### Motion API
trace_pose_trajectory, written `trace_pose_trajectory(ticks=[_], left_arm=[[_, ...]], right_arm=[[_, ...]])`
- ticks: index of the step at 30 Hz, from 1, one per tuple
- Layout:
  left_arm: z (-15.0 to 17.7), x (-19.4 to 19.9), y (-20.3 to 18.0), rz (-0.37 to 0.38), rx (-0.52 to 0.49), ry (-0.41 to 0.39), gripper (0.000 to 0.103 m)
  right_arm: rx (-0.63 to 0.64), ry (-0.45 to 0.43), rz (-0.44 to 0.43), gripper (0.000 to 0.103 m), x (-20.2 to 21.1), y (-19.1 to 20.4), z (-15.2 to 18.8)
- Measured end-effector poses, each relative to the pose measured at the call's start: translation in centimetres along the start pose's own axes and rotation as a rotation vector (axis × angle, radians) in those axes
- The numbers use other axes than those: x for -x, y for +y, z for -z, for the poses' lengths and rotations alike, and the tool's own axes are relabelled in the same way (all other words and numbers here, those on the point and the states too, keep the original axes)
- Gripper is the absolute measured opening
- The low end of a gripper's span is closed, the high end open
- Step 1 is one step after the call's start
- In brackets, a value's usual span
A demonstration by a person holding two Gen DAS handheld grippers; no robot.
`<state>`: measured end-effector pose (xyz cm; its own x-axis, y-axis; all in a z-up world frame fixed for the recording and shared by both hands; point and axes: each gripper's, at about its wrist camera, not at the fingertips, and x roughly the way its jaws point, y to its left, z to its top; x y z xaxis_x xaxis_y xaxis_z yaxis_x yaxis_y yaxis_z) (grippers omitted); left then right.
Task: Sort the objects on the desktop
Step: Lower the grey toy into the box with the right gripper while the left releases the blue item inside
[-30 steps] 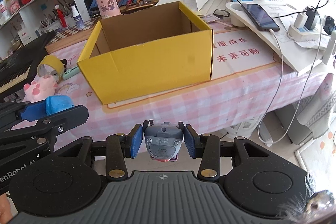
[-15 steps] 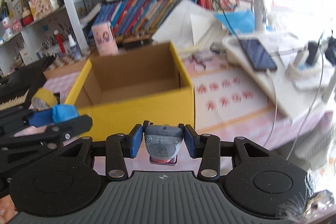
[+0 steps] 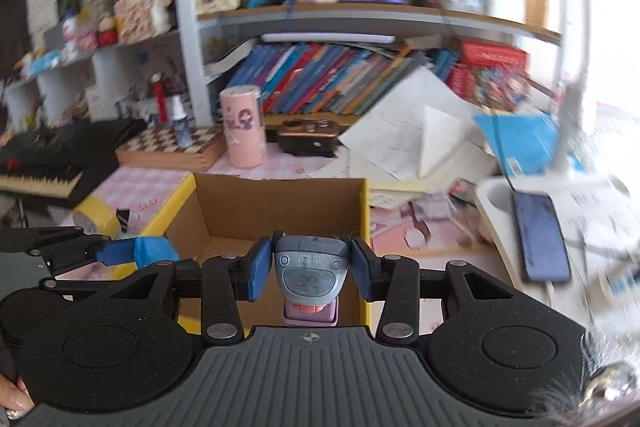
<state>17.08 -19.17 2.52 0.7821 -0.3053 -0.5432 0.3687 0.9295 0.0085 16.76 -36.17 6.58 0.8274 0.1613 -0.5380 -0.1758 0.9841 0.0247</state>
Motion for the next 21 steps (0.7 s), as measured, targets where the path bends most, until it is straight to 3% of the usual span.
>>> trace_pose_trajectory(ticks=[11,21], left_arm=[[-0.2,-6.6,0.5,-0.068,-0.024,0.190,0.037],[0.0,-9.1,-0.3,-0.074,-0.028,0.283,0.037]], right_arm=[[0.431,0.242,-0.145,0.040,-11.2,1.1,-1.2],[0.630,0.380,-0.189,0.040,-16.1,1.8,0.7]])
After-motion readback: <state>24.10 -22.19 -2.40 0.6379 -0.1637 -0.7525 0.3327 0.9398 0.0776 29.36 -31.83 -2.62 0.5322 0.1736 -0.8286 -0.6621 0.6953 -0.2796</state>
